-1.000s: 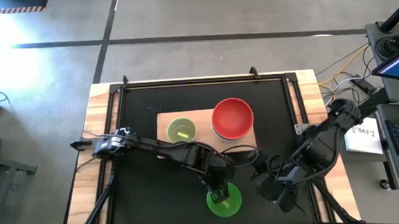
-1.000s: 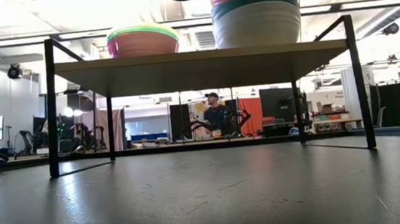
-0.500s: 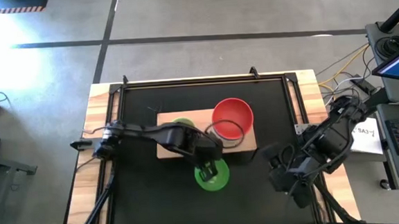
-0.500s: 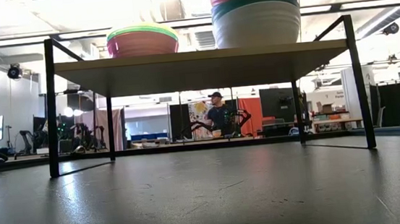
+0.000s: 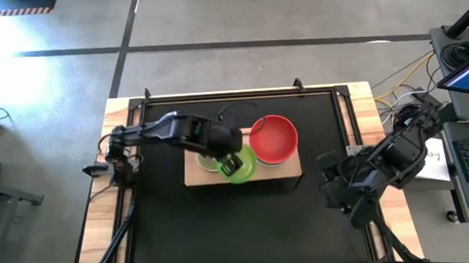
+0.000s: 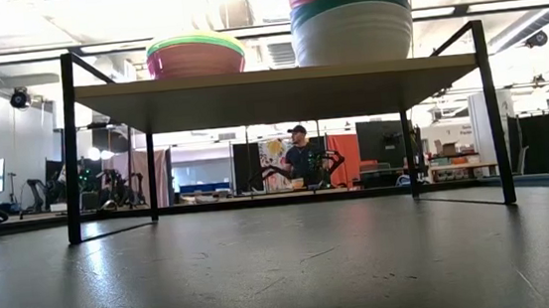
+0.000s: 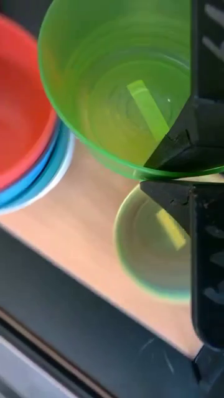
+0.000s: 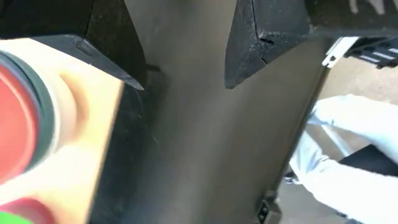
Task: Place and stack bowls onto a shelf
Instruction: Stack the small light green bowl on top of the small yellow bowl on the shelf
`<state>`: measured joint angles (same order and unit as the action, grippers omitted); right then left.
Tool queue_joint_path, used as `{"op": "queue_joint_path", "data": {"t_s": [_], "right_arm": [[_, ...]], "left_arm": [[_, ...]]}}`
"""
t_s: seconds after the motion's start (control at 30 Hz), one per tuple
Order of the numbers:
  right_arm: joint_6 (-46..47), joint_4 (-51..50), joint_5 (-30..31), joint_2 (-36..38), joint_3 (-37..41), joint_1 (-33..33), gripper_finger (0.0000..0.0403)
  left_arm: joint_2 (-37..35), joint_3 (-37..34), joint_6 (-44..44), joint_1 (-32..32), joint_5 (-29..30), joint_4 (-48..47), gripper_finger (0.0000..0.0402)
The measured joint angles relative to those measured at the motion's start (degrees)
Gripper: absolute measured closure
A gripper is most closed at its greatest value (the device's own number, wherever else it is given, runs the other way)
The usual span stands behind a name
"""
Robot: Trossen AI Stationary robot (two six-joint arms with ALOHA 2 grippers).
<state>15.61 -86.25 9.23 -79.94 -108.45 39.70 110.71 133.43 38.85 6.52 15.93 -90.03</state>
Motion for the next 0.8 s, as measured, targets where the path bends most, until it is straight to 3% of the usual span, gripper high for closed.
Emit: {"op": "queue_joint_path", "data": {"t_s": [0.33,0.8], "right_arm": [[4.9,5.1,1.5,10.7,13.7,0.0,0.02],[2.7,13.7,1.4,18.7,27.7,0.0,0.02]], "left_arm": [[-3.9,-2.7,-2.2,-4.8,1.0,0.1,0.0401],[-17.0,-27.9,8.1,-5.0,4.3,1.4,0.0401]]}}
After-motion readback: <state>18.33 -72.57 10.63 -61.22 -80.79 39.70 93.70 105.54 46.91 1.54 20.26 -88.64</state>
